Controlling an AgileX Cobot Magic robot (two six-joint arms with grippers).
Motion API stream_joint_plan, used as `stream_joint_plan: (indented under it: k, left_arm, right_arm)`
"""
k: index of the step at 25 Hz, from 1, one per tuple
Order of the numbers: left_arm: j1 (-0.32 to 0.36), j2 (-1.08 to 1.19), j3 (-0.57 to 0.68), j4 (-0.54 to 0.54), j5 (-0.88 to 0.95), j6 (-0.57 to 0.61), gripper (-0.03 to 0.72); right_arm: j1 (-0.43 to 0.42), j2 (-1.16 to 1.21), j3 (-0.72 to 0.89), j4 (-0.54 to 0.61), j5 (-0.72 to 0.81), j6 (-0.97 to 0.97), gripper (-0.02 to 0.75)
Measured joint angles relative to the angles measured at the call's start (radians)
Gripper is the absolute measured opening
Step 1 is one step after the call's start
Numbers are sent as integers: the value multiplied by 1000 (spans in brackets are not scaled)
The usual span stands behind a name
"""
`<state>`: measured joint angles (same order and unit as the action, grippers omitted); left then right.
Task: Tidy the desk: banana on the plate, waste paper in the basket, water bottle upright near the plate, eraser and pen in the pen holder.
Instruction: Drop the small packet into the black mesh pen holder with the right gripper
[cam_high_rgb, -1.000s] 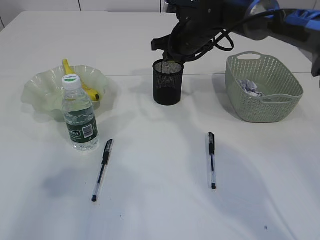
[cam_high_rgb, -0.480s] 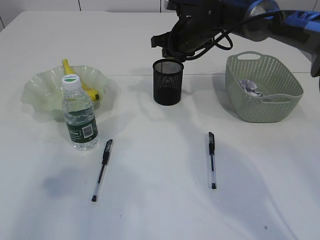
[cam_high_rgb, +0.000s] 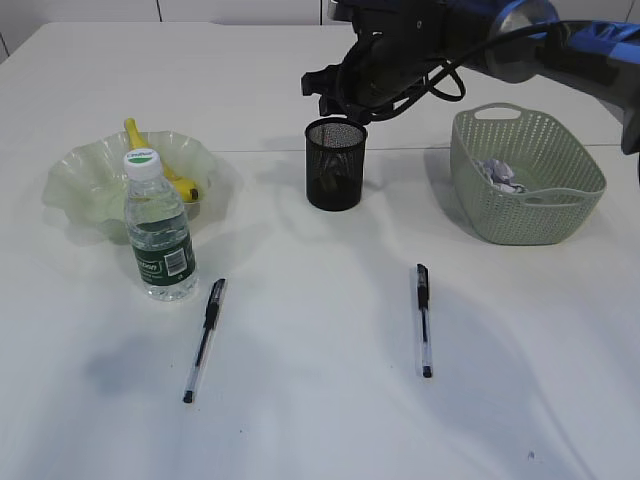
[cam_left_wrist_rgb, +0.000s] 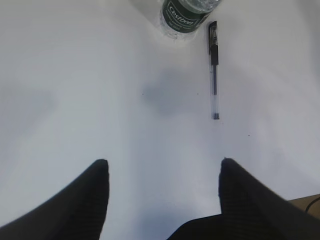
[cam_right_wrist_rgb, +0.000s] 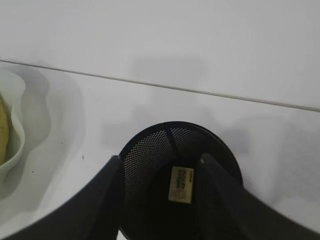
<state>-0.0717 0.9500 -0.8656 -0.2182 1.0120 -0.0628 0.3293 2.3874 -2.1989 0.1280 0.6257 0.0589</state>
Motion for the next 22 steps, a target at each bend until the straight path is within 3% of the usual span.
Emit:
stream_joint_plan:
  k: [7, 16, 22]
  left_arm:
    - [0, 0, 0, 0, 0, 0, 484]
    - [0, 0, 0, 0, -11, 0, 484]
    - [0, 0, 0, 0, -20, 0, 484]
  right_arm:
    - [0, 0, -98, -4, 138, -1, 350]
    - [0, 0, -323, -73, 498, 12, 350]
    - [0, -32, -339, -110, 621, 19, 350]
